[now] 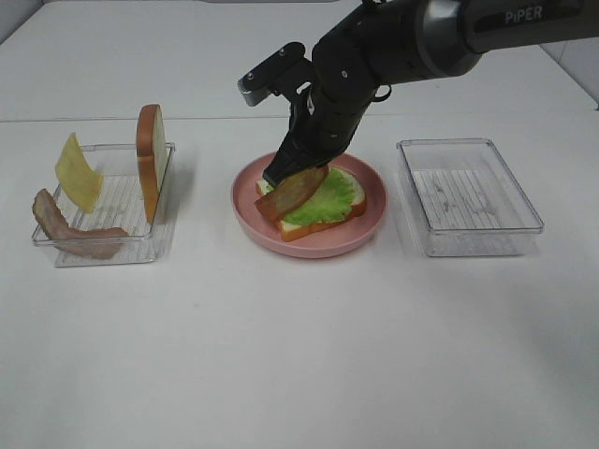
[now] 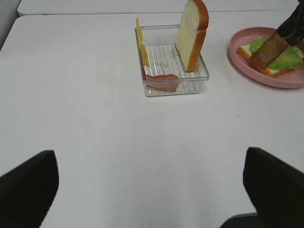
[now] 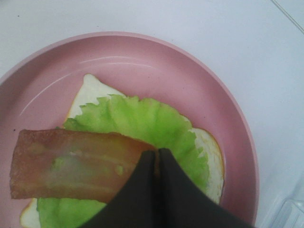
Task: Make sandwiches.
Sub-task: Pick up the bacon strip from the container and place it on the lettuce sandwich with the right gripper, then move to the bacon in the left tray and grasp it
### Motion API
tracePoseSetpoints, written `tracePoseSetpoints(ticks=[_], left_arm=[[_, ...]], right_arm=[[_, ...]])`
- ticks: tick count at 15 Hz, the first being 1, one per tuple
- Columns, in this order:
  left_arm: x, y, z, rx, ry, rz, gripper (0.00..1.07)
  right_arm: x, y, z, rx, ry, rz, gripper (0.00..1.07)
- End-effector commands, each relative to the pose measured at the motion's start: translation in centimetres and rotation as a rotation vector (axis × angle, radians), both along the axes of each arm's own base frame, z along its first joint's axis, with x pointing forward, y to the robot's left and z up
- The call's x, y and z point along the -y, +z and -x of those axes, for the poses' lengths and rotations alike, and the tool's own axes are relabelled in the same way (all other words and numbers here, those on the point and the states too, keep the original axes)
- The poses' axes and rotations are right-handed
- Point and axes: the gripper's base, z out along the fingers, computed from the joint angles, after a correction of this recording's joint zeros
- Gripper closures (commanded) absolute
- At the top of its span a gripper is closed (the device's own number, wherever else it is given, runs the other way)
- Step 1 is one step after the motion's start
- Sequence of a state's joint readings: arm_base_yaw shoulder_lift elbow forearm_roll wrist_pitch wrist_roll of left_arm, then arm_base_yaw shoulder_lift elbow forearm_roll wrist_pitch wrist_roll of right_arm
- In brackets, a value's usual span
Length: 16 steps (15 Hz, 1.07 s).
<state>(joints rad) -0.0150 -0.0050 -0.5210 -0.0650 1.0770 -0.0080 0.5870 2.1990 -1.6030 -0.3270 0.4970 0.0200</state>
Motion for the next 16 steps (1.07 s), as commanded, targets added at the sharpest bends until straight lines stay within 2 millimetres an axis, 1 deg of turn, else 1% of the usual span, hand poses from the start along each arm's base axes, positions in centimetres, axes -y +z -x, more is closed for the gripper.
tracePoseSetpoints(ticks=[1, 2, 3, 4, 5, 6, 7, 9, 11, 12, 13, 14, 15, 16], left_arm=[[0.0, 0.0, 0.2, 0.018, 0.005, 0.001, 0.06], [0.0, 0.0, 0.2, 0.018, 0.005, 0.001, 0.06], [0.0, 0.0, 0.2, 0.018, 0.005, 0.001, 0.06], [0.0, 0.0, 0.2, 0.018, 0.005, 0.001, 0.06], [0.0, 0.0, 0.2, 0.018, 0.005, 0.001, 0.06], [0.0, 0.0, 0.2, 0.018, 0.005, 0.001, 0.06], [0.0, 0.0, 0.2, 0.018, 0.005, 0.001, 0.06], [0.0, 0.0, 0.2, 0.018, 0.005, 0.001, 0.06], [0.0, 0.0, 0.2, 0.018, 0.005, 0.001, 0.06], [0.0, 0.0, 0.2, 0.018, 0.005, 0.001, 0.06], [0.0, 0.0, 0.2, 0.018, 0.005, 0.001, 0.06], [0.0, 0.0, 0.2, 0.018, 0.005, 0.001, 0.06], [0.0, 0.0, 0.2, 0.018, 0.005, 0.001, 0.06], [0.0, 0.0, 0.2, 0.018, 0.005, 0.001, 0.06]], right_arm=[[0.0, 0.1, -0.3, 0.032, 0.02, 0.027, 1.07], [0.1, 0.1, -0.3, 0.035, 0.023, 0.031, 1.07], [0.1, 0.1, -0.3, 0.036, 0.024, 0.032, 1.05], [0.1, 0.1, -0.3, 0.034, 0.014, 0.026, 0.92], [0.1, 0.1, -0.3, 0.032, -0.008, 0.014, 0.71], [0.2, 0.2, -0.4, 0.043, -0.032, 0.014, 0.26], [0.3, 0.2, -0.4, 0.039, -0.052, 0.023, 0.07], [0.7, 0.9, -0.1, 0.023, -0.073, 0.045, 0.09], [1.6, 3.1, 0.6, -0.001, -0.114, 0.088, 0.09], [1.8, 3.7, 0.8, -0.003, -0.122, 0.095, 0.09], [2.2, 5.1, 1.2, -0.002, -0.138, 0.102, 0.09], [2.9, 7.3, 2.0, -0.005, -0.165, 0.117, 0.09], [3.5, 8.7, 2.6, -0.011, -0.184, 0.13, 0.09], [3.8, 9.5, 3.0, -0.013, -0.194, 0.137, 0.09]])
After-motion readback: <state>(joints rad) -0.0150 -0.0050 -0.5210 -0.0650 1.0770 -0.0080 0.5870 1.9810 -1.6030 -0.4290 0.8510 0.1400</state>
